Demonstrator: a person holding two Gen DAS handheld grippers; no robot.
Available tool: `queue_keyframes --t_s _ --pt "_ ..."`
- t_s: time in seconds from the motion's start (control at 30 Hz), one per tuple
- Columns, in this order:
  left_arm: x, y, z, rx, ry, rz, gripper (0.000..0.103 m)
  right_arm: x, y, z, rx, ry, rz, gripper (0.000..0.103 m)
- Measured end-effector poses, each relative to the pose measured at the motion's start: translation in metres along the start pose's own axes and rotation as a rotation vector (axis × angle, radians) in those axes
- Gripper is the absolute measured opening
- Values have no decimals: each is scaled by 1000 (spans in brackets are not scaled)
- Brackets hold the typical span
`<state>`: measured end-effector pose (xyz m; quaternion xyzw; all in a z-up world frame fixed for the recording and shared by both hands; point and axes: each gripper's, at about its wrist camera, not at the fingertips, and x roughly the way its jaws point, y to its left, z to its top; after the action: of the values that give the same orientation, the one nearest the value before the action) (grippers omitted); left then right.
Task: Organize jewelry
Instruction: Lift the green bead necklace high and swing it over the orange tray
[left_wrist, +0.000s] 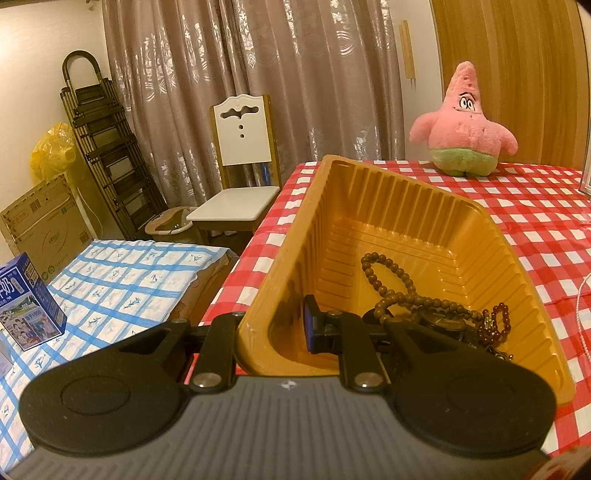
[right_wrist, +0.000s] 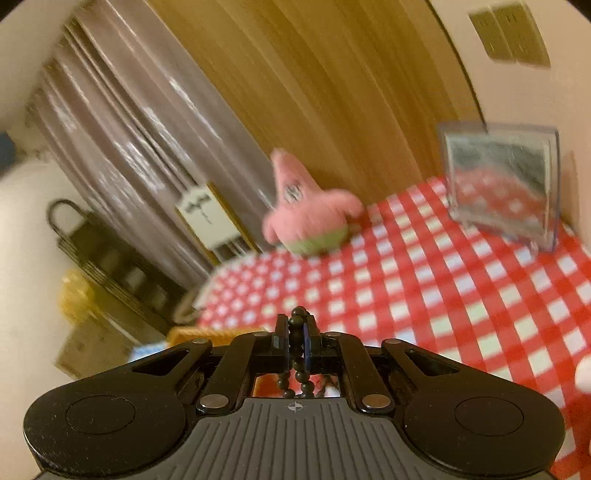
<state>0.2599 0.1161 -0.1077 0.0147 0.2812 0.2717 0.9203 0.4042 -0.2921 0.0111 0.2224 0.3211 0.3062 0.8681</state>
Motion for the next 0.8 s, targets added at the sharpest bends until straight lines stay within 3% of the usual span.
queue_keyframes --t_s 0.3,0.6,0.8 --pt "0 -1 1 1 -1 0 16 -53 35 40 -74 -119 63 7" --pt "0 -2 2 1 -2 0 16 -70 68 59 -154 -156 138 7" --pt "0 -3 2 1 -2 0 16 -66 92 68 -204 -135 196 7"
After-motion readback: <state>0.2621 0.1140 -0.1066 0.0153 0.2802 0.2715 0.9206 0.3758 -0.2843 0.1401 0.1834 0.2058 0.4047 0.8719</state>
